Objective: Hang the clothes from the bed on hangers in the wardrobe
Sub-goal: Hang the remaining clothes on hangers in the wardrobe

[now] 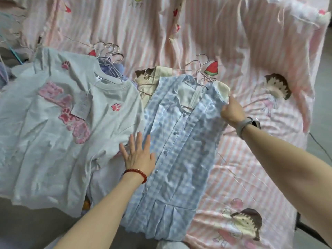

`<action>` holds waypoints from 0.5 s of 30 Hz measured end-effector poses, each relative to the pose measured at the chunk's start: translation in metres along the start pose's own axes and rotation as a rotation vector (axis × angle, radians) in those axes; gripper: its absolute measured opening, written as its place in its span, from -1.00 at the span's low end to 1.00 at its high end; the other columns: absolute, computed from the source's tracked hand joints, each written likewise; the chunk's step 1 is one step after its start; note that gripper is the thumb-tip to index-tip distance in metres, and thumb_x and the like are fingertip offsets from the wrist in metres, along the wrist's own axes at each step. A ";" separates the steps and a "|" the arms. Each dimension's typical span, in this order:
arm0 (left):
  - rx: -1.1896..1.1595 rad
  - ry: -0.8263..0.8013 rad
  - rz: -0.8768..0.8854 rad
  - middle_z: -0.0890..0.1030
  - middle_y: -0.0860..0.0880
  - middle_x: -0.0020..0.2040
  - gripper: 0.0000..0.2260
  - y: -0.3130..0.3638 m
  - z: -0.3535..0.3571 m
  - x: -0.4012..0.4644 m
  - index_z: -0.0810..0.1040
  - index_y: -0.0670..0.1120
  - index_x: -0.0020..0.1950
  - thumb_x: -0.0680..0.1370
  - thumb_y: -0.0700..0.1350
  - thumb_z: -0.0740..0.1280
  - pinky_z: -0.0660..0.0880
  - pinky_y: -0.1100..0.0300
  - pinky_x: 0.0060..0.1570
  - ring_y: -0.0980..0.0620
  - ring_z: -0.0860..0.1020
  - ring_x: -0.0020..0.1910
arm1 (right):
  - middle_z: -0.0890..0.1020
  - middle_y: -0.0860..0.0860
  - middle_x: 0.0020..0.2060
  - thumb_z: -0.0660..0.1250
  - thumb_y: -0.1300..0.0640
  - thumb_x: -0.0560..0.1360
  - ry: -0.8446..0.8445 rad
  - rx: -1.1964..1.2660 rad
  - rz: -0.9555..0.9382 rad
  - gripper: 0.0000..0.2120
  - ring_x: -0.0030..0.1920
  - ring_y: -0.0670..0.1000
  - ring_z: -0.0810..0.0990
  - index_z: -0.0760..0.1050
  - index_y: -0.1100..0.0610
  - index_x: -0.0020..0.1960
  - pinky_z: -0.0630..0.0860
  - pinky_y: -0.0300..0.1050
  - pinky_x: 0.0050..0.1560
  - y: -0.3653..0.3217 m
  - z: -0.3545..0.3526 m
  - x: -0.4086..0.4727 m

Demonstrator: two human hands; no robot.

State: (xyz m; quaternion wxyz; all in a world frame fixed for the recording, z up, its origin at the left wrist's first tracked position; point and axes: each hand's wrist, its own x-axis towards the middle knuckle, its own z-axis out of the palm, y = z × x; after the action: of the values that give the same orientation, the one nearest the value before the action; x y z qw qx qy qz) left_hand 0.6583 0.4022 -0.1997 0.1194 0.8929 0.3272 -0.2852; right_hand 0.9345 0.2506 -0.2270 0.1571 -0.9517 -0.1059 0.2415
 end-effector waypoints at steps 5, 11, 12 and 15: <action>0.008 -0.050 -0.022 -0.18 -0.03 0.53 -0.48 -0.002 0.001 0.002 -0.09 0.01 0.52 0.61 0.04 0.02 -0.22 -0.18 0.39 -0.06 -0.23 0.49 | 0.48 0.24 0.17 0.07 0.10 0.52 0.052 -0.036 0.107 -0.69 0.24 0.26 0.39 0.39 0.24 0.16 0.27 0.19 0.26 -0.005 0.015 0.007; -0.108 -0.014 -0.053 -0.01 -0.05 0.52 -0.55 0.007 -0.022 0.005 0.08 -0.03 0.48 0.60 -0.01 0.07 -0.04 -0.09 0.41 -0.06 -0.10 0.49 | 0.44 0.21 0.22 0.11 0.16 0.54 0.125 0.056 0.056 -0.75 0.25 0.24 0.30 0.42 0.25 0.13 0.21 0.18 0.27 0.006 0.017 -0.014; -0.134 -0.002 -0.048 0.00 -0.06 0.52 -0.55 0.009 -0.027 0.006 0.10 -0.05 0.48 0.60 -0.03 0.08 0.00 -0.07 0.41 -0.07 -0.09 0.49 | 0.44 0.22 0.22 0.11 0.20 0.53 0.146 0.093 0.018 -0.77 0.24 0.26 0.31 0.43 0.27 0.11 0.22 0.17 0.28 0.009 0.016 -0.016; -0.198 0.054 0.001 0.03 -0.10 0.51 -0.57 0.019 -0.043 0.008 0.14 -0.09 0.46 0.60 -0.08 0.10 0.10 -0.01 0.40 -0.07 -0.05 0.49 | 0.44 0.17 0.26 0.14 0.28 0.51 0.264 0.177 -0.042 -0.77 0.23 0.27 0.32 0.44 0.28 0.12 0.23 0.11 0.24 0.010 0.010 -0.027</action>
State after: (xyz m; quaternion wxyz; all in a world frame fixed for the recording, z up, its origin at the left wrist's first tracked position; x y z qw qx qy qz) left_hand 0.6941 0.4094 -0.1691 0.1982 0.8844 0.3562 -0.2274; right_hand 0.9078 0.2359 -0.2273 0.2580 -0.9552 -0.0825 0.1194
